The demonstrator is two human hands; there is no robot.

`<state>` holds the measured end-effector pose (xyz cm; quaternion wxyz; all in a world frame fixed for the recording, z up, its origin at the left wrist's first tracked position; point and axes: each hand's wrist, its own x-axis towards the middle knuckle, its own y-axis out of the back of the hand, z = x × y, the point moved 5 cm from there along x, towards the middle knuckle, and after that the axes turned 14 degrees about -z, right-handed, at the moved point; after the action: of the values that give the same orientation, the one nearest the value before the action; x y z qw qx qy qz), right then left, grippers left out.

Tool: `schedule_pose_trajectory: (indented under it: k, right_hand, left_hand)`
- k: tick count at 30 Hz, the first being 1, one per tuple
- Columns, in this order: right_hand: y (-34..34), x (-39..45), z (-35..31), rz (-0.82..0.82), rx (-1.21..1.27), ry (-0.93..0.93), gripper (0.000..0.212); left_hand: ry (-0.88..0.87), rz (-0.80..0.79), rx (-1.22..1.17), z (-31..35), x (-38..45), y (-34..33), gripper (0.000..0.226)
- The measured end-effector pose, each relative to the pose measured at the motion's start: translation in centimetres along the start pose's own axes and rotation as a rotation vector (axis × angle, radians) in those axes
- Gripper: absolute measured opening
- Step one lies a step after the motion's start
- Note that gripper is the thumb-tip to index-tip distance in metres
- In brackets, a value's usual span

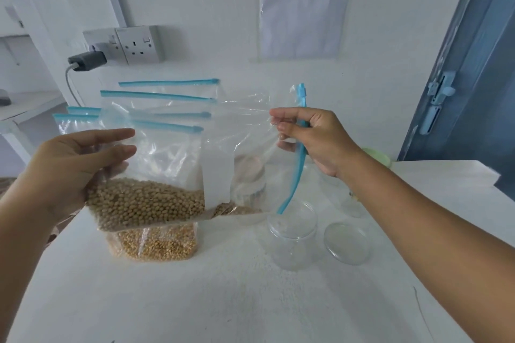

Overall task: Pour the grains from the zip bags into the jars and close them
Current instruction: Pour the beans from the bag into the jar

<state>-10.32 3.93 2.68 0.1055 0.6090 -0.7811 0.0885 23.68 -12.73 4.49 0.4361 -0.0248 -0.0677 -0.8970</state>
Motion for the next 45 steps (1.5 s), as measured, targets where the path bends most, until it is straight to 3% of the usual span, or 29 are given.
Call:
schedule_pose_trajectory:
  k: [29, 45]
  right_hand:
    - [1.4, -1.0, -0.2, 0.073, 0.069, -0.015, 0.024]
    - [2.2, -1.2, 1.5, 0.125, 0.158, -0.069, 0.023]
  left_hand:
    - [-0.122, -0.013, 0.117, 1.4, 2.7, -0.4, 0.035]
    - [-0.157, -0.027, 0.069, 1.3, 3.1, -2.9, 0.036]
